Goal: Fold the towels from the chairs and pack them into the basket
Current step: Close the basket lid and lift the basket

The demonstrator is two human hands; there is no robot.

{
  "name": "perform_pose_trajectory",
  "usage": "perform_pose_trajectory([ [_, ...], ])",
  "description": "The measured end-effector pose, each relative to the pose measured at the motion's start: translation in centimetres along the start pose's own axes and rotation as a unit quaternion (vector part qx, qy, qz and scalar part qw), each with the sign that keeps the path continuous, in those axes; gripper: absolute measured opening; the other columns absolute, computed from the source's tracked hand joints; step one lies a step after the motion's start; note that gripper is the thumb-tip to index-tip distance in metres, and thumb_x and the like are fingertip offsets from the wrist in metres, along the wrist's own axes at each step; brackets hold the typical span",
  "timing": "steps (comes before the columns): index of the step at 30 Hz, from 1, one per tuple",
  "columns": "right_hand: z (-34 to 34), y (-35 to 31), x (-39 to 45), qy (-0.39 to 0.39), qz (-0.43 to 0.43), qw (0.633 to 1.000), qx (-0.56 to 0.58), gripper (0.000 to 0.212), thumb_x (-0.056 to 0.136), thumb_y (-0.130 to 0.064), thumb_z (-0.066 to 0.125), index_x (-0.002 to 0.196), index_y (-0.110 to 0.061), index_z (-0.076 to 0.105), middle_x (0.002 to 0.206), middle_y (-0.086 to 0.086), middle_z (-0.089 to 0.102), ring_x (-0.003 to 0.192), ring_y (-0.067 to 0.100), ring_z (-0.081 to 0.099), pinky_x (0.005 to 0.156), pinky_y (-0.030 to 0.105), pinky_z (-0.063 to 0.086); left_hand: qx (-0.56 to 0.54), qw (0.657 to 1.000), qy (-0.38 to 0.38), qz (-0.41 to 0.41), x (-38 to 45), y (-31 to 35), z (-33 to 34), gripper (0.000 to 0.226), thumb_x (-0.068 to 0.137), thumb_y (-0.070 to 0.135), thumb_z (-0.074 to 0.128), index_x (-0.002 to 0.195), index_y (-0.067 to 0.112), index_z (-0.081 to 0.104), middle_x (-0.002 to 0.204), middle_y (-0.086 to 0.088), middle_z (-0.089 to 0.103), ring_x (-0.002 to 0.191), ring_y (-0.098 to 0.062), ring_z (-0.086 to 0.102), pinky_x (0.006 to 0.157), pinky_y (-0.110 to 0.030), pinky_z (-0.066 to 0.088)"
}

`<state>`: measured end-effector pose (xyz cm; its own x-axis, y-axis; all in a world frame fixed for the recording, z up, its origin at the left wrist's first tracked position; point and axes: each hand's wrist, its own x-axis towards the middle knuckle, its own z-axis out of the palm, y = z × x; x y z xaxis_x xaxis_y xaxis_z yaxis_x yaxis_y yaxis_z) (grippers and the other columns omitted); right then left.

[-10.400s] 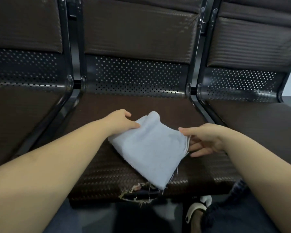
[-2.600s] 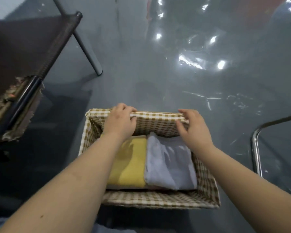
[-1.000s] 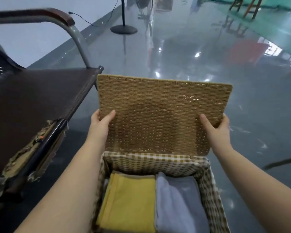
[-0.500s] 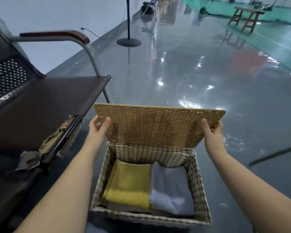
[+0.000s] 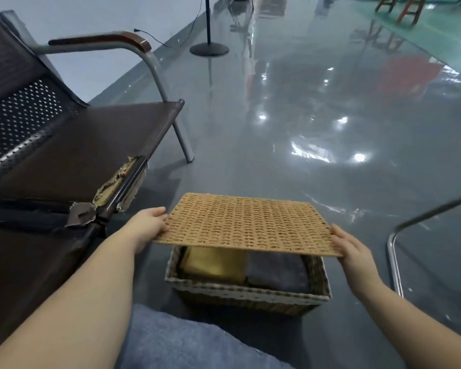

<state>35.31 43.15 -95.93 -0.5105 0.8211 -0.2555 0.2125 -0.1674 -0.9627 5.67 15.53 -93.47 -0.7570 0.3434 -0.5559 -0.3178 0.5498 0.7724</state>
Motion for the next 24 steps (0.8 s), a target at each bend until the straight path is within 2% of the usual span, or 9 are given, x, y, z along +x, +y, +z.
perform_pose_trajectory([
  [1,-0.4,0.8,-0.5,-0.018,0.003,0.999,-0.027,0.042,0.094,-0.006,0.053,0.135,-0.010,0.050,0.132,0.004,0.056,0.118,0.018,0.052,0.108,0.037,0.037,0.041,0.999,-0.016,-0.013,0.2,-0.6,0.1,0.059,0.085,-0.017,0.047,0.140,0.003,0.041,0.130,-0.013,0.053,0.105,-0.023,0.056,0.089,-0.032,0.046],
  [4,-0.8,2.1,-1.0,-0.051,0.021,0.994,-0.098,0.052,0.095,-0.007,0.052,0.145,-0.017,0.038,0.131,-0.005,0.049,0.117,0.012,0.046,0.102,0.027,0.032,0.169,0.983,-0.052,-0.054,0.5,-1.3,0.7,0.027,0.079,-0.008,0.052,0.101,0.008,0.057,0.115,-0.013,0.060,0.101,-0.028,0.059,0.094,-0.041,0.049],
  [8,-0.9,3.6,-0.9,-0.083,0.077,0.975,-0.190,0.065,0.095,-0.018,0.055,0.151,-0.025,0.021,0.144,-0.002,0.043,0.126,0.017,0.045,0.102,0.029,0.033,0.234,0.966,-0.080,-0.073,1.6,-2.9,2.4,0.014,0.084,-0.001,0.059,0.097,0.001,0.056,0.103,-0.014,0.062,0.092,-0.028,0.060,0.092,-0.038,0.051],
  [10,-0.4,4.1,-1.1,-0.079,0.099,0.973,-0.195,0.067,0.096,-0.021,0.054,0.152,-0.024,0.017,0.138,-0.003,0.046,0.118,0.018,0.049,0.095,0.027,0.035,0.240,0.961,-0.107,-0.089,2.2,-3.5,2.9,0.021,0.082,0.001,0.061,0.103,0.000,0.060,0.111,-0.014,0.065,0.102,-0.029,0.061,0.098,-0.045,0.048],
  [12,0.4,4.7,-0.9,-0.071,0.123,0.970,-0.196,0.067,0.098,-0.025,0.051,0.153,-0.022,0.012,0.127,-0.006,0.044,0.106,0.015,0.049,0.091,0.027,0.037,0.240,0.957,-0.123,-0.106,3.2,-4.3,2.6,0.030,0.081,0.005,0.063,0.111,0.006,0.061,0.117,-0.014,0.064,0.109,-0.031,0.060,0.102,-0.048,0.044],
  [15,1.2,5.5,0.1,-0.062,0.154,0.957,-0.237,0.072,0.097,-0.036,0.050,0.153,-0.024,0.007,0.141,0.001,0.045,0.110,0.021,0.055,0.087,0.033,0.048,0.234,0.956,-0.121,-0.132,4.3,-4.7,2.7,0.041,0.080,0.014,0.069,0.120,0.006,0.059,0.121,-0.011,0.063,0.113,-0.030,0.059,0.104,-0.047,0.042],
  [17,1.6,5.5,1.0,-0.054,0.162,0.954,-0.247,0.068,0.096,-0.038,0.050,0.153,-0.023,0.013,0.140,0.004,0.048,0.110,0.023,0.057,0.081,0.034,0.051,0.215,0.961,-0.107,-0.139,4.7,-4.7,3.0,0.043,0.082,0.013,0.069,0.122,0.001,0.056,0.121,-0.013,0.062,0.114,-0.033,0.058,0.104,-0.046,0.042],
  [20,2.3,4.7,2.5,-0.056,0.162,0.950,-0.262,0.056,0.098,-0.038,0.046,0.148,-0.020,0.028,0.138,0.003,0.049,0.114,0.024,0.054,0.092,0.034,0.043,0.152,0.969,-0.103,-0.167,4.9,-4.4,3.3,0.038,0.086,0.011,0.065,0.123,0.005,0.056,0.119,-0.013,0.063,0.112,-0.031,0.059,0.105,-0.049,0.040],
  [24,2.9,4.3,4.2,-0.049,0.159,0.946,-0.279,0.059,0.097,-0.038,0.047,0.149,-0.020,0.026,0.142,0.006,0.047,0.124,0.028,0.049,0.101,0.040,0.041,0.046,0.979,-0.088,-0.181,5.3,-3.8,3.8,0.023,0.092,0.008,0.059,0.115,0.006,0.057,0.111,-0.016,0.066,0.103,-0.033,0.062,0.097,-0.048,0.044],
])
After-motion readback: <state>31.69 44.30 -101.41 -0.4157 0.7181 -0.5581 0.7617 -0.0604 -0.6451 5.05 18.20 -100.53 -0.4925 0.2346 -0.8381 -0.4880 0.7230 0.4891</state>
